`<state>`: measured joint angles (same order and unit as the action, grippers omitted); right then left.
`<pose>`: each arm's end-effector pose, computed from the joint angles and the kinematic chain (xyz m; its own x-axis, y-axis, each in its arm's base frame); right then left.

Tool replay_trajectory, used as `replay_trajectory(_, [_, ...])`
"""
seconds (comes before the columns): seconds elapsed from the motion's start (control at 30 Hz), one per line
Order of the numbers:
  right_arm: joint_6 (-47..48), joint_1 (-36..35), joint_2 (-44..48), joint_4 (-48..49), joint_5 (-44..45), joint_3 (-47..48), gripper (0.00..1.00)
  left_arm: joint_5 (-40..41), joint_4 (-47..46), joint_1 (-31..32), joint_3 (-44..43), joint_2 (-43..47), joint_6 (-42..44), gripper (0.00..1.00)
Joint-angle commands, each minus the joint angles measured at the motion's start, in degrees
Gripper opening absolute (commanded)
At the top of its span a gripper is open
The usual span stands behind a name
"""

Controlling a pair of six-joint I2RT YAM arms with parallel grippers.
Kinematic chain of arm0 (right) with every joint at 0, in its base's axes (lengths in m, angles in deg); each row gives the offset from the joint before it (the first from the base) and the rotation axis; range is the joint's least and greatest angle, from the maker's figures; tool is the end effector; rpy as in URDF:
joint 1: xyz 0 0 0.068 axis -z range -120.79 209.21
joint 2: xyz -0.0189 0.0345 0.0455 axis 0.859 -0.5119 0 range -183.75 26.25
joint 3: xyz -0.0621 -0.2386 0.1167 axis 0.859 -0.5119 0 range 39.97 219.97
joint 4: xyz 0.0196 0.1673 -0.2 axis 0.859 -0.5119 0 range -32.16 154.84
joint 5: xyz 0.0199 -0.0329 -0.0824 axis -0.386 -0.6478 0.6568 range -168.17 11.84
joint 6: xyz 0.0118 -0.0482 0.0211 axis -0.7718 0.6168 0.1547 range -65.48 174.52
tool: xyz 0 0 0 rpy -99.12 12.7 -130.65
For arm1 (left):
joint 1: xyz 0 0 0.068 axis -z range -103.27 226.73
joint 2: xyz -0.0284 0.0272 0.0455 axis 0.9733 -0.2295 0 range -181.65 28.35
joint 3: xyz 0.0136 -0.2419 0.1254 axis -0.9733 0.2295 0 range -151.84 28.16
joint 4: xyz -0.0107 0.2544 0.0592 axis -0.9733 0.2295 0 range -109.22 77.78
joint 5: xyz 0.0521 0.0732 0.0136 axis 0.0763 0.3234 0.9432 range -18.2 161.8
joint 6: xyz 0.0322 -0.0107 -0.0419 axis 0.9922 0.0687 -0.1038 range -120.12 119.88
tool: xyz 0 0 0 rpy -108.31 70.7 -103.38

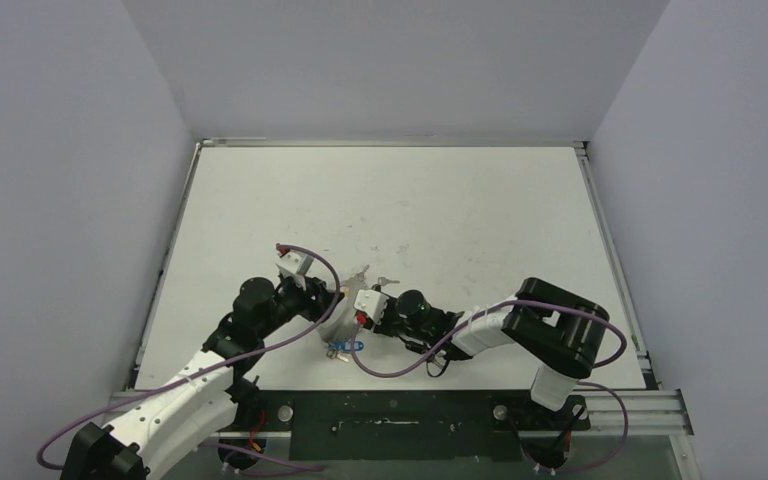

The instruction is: Put the keys on the keyring

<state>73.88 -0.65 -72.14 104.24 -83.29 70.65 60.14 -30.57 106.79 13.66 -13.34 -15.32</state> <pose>0.1495 0.2638 0.1188 0.0740 -0.5301 -0.8447 -0.9288 0.2718 -0.2519 0.1459 -0.0928 0.2008 -0.4007 -0.0649 -0.9139 0.5738 0.7599 -0.3055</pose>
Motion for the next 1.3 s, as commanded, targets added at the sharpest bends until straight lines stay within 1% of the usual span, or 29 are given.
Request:
replay_trajectory(0.0, [2.5,-0.4,-1.2,0.1,0.1,1.6,0.29,0.6,-1.1,0.2,-0.1,0.7,0.3,0.52])
replay_trajectory(0.13, [3.6,-0.5,-1.4,-0.6,-0.2,1.8,0.15,0.7,-1.1,0.2,-0.1,0.7,0.2,0.52])
replay_trajectory(0.27, [4.1,-0.4,-1.3,-0.7,-0.8,1.9,0.06,0.8,-1.1,0.2,-0.2,0.7,0.1,0.52])
replay_trajectory(0.4, [4.5,-0.4,-0.7,-0.5,-1.5,1.5,0.0,0.8,-1.1,0.2,-0.3,0.7,0.0,0.52])
replay_trajectory(0.57, [4.8,-0.4,1.2,-1.1,-1.5,0.9,0.0,0.8,-1.1,0.2,-0.3,0.7,0.0,0.52])
replay_trajectory(0.73, [5.1,0.3,5.0,-3.0,-2.0,0.0,0.0,1.0,-1.0,0.2,-0.2,0.6,-0.1,0.52])
replay_trajectory(0.87, [3.3,2.8,8.7,-5.9,-5.3,0.3,0.0,0.8,-1.2,0.2,-0.1,0.3,-0.1,0.52])
replay_trajectory(1.0, [-0.2,7.0,10.7,-7.1,-10.0,0.7,0.01,0.5,-2.0,0.2,0.1,-0.2,-0.2,0.52])
replay_trajectory(1.13, [0.7,8.4,11.0,-8.8,-10.3,1.2,0.22,0.3,-2.5,0.2,0.1,-0.5,-0.2,0.52])
replay_trajectory(1.17, [1.2,8.4,11.0,-9.5,-10.3,1.5,0.25,0.3,-2.5,0.2,0.1,-0.6,-0.3,0.52])
replay_trajectory(1.27, [1.7,8.5,11.1,-11.6,-10.3,2.2,0.29,0.3,-2.4,0.2,0.1,-0.7,-0.3,0.52])
